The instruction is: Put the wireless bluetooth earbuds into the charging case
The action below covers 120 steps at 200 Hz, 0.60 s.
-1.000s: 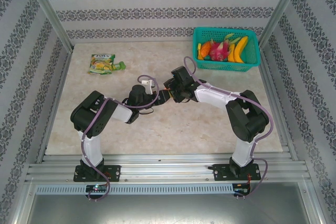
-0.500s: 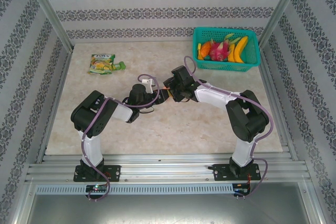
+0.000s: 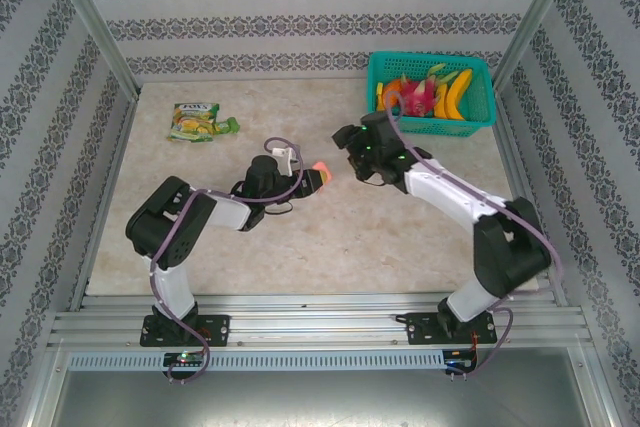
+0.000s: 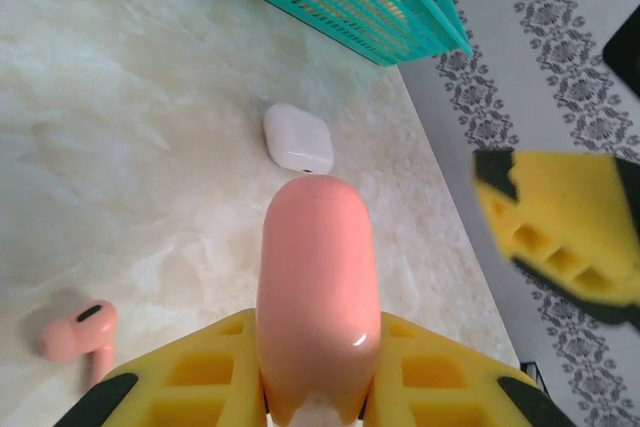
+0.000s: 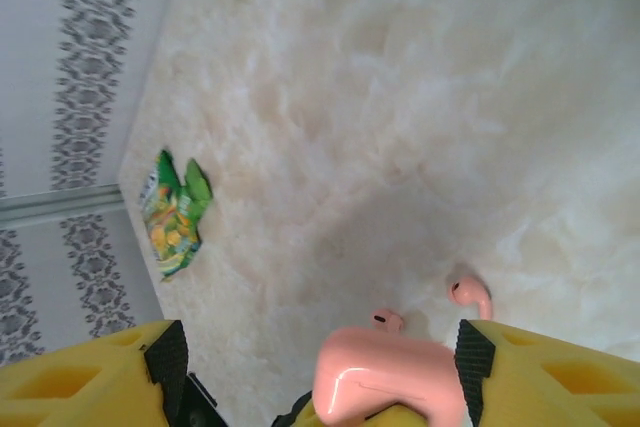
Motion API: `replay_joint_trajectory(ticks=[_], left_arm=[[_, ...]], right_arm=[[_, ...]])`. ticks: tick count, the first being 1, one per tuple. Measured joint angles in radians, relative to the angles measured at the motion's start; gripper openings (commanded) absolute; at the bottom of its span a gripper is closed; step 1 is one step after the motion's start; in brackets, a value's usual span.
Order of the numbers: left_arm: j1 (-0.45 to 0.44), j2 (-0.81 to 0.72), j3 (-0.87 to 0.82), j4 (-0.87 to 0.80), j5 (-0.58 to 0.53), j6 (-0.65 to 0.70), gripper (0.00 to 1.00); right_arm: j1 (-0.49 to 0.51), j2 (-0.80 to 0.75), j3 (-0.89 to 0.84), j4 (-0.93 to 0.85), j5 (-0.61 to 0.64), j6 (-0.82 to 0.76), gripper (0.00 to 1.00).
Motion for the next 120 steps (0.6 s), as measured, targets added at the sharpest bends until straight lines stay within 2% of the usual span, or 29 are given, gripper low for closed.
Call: replay_joint_trajectory(ticks=[31, 65, 91, 120], left_arm=[[0.008, -0.092, 0.040, -0.126, 0.078, 0.069, 0.11], [0.033, -0.155, 0.114, -0.275, 0.200, 0.145, 0.12], [0.036, -0.177, 0.167, -0.378, 0.277, 0.192, 0.13], [0.040, -0.181, 0.200, -0.456, 0.341, 0.222, 0.13]], right_arm=[[-0.036, -0.136, -0.140, 0.038, -0.028, -0.241, 0.74], [-0.041, -0.238, -0.289, 0.111, -0.145, -0.513, 0.73], [-0.079, -0.311, -0.367, 0.177, -0.248, -0.627, 0.73], [-0.115, -0.327, -0.383, 0.240, -0.340, -0.681, 0.72]])
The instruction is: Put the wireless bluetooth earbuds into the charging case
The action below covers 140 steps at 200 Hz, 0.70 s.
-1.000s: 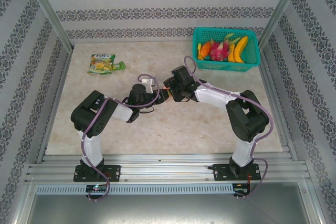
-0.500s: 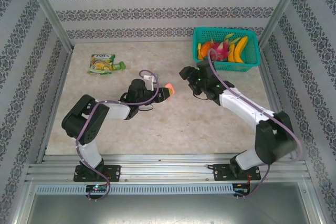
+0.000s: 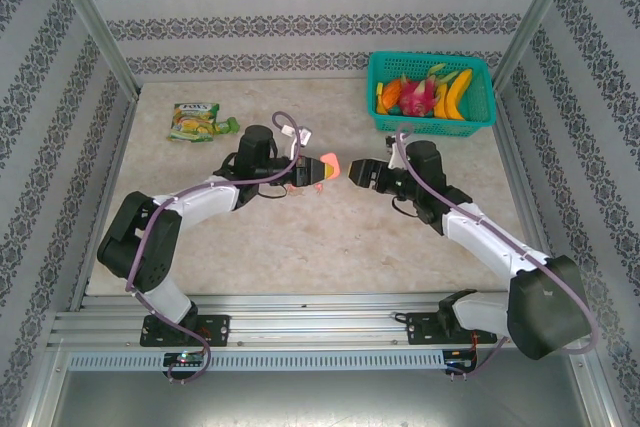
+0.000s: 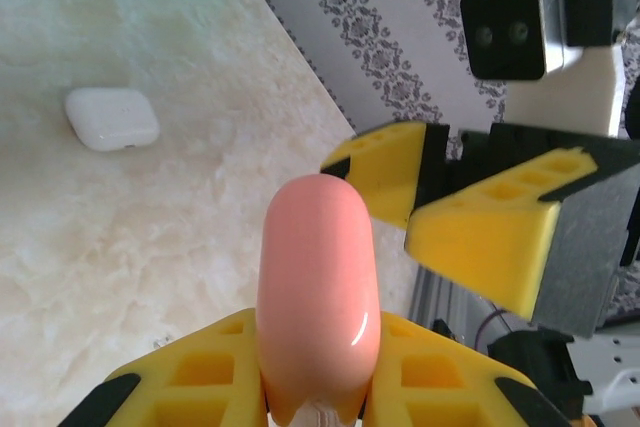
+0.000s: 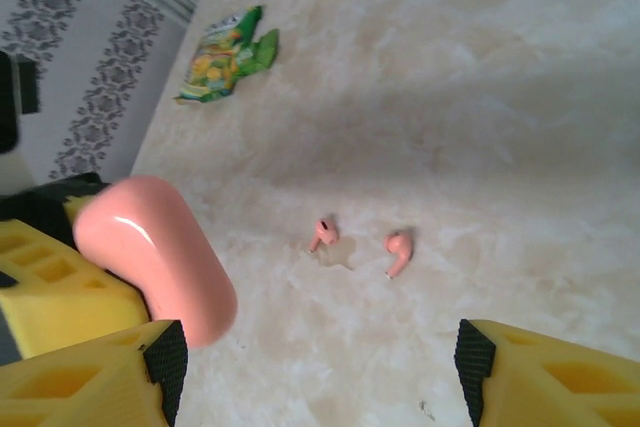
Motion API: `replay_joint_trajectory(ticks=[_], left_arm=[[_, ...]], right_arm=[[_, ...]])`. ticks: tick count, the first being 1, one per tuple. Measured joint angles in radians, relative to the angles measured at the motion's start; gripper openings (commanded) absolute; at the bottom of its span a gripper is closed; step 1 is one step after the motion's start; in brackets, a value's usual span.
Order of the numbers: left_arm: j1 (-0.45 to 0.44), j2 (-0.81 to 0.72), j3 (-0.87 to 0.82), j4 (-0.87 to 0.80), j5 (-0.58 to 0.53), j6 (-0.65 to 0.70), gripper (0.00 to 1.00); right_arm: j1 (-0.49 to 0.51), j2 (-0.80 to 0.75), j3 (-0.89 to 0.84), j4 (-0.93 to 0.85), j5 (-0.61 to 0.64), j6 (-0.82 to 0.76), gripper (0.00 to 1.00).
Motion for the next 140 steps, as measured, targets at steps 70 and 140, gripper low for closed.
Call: replay_joint_trajectory(ticks=[70, 140], left_arm=[[0.000, 0.000, 0.031, -0.066, 0.053, 0.012, 0.13], [0.002, 0.000, 0.044, -0.092, 0.062, 0.014, 0.12]], right_arm=[[0.004, 0.056, 0.017, 0.079, -0.112, -0.013, 0.70], [0.023, 0.135, 0.050, 0.140, -0.131, -0.001, 0.67]])
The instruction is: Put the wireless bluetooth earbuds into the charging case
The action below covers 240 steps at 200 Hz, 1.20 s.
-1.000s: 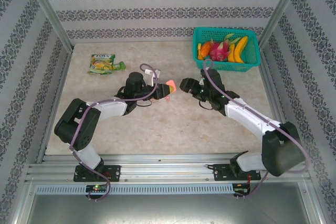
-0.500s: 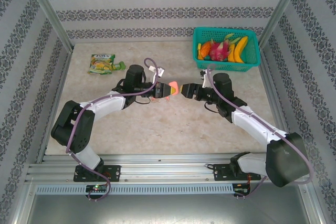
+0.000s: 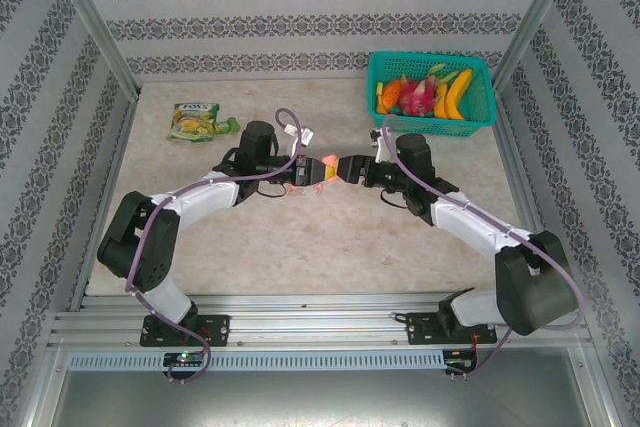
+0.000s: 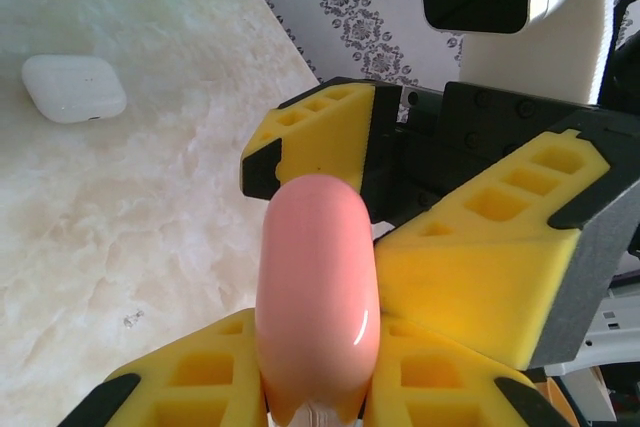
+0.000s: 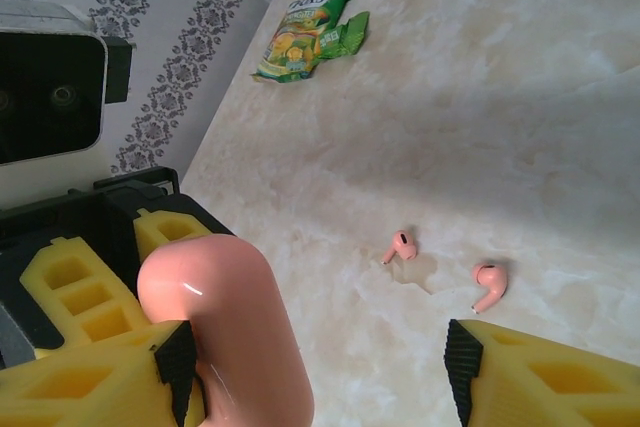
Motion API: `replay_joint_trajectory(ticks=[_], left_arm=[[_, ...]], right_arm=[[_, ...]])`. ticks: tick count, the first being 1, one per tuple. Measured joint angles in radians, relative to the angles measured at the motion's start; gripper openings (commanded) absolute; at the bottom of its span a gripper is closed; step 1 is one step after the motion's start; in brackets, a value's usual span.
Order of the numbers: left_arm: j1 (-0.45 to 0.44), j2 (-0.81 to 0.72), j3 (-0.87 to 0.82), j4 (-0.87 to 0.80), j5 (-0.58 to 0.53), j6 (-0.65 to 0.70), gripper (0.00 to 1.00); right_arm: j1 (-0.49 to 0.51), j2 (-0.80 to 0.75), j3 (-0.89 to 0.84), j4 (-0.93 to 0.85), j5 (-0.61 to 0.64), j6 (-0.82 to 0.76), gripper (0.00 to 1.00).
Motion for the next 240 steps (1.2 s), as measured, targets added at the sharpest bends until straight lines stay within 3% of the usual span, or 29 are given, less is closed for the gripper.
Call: replay_joint_trajectory(ticks=[102, 181, 240], left_arm=[[0.000, -0.014, 0.011, -0.009, 0.029, 0.000, 0.11], [0.000, -0.015, 0.017, 0.008, 0.045, -0.004, 0.11], [0.000, -0.015, 0.034, 0.052, 0.046, -0.027, 0.11]], right_arm=[[-0.120, 0.077, -0.106, 0.115, -0.011, 0.083, 0.63], [-0.132, -0.053, -0.139, 0.147, -0.110, 0.130, 0.63], [-0.124, -0.048, -0.133, 0.151, -0.172, 0.137, 0.57]])
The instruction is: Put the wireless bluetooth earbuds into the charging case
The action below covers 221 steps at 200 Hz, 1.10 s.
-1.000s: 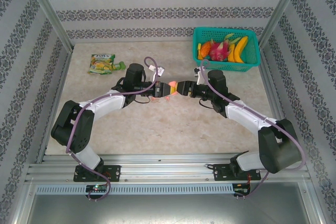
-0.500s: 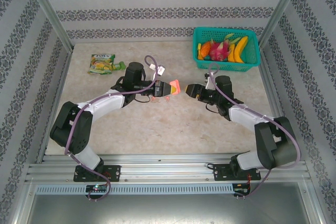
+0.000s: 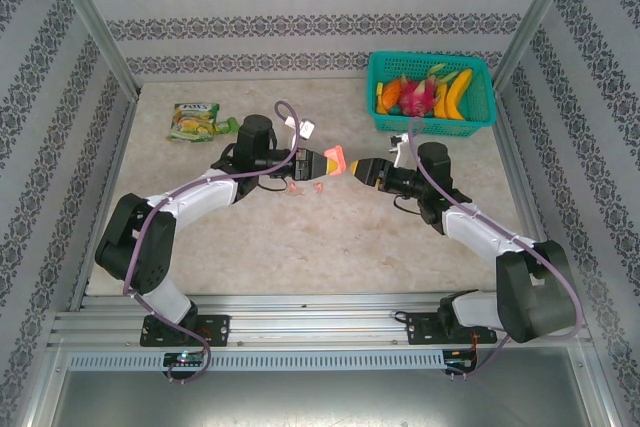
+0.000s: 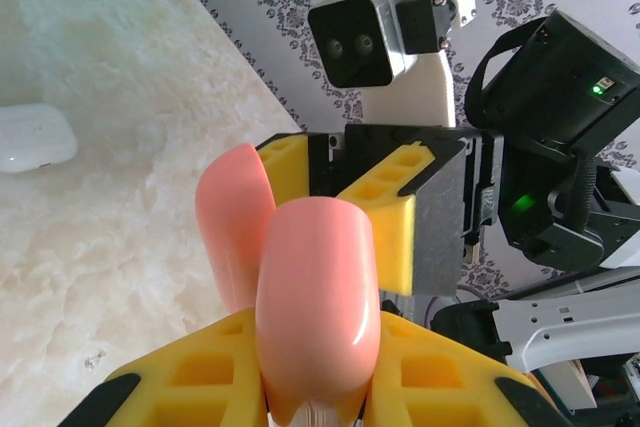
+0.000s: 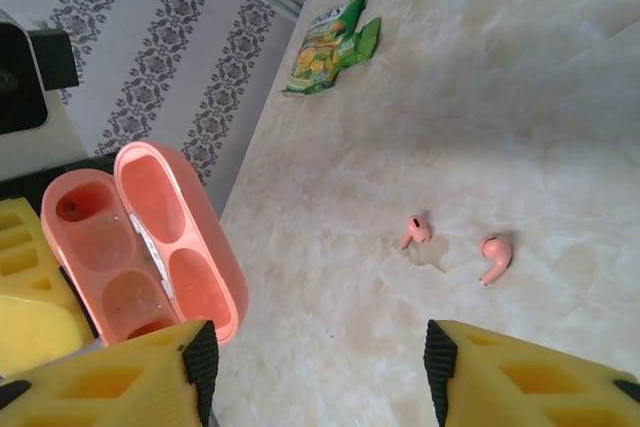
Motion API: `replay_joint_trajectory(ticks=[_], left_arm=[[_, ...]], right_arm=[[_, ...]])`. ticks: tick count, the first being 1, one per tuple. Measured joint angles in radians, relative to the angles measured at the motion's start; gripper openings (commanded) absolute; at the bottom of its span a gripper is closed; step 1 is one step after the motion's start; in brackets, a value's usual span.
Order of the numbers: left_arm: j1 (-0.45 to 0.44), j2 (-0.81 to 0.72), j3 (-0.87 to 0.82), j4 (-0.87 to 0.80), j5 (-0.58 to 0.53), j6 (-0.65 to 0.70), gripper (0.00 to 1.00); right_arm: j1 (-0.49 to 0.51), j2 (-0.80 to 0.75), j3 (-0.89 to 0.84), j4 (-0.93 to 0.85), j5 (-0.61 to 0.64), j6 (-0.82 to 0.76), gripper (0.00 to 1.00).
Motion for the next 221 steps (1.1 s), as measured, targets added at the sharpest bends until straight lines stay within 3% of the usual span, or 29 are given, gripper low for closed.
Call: replay_joint_trajectory(ticks=[138, 221], left_arm=[[-0.012, 0.013, 0.000, 0.030, -0.001, -0.021, 0.11], [-0.014, 0.035, 0.014, 0.038, -0.005, -0.029, 0.11]], right_arm=[[0.046, 0.066, 0.047, 0.046, 0.000, 0.055, 0.46], [0.051, 0.084, 0.057, 0.075, -0.001, 0.079, 0.21]])
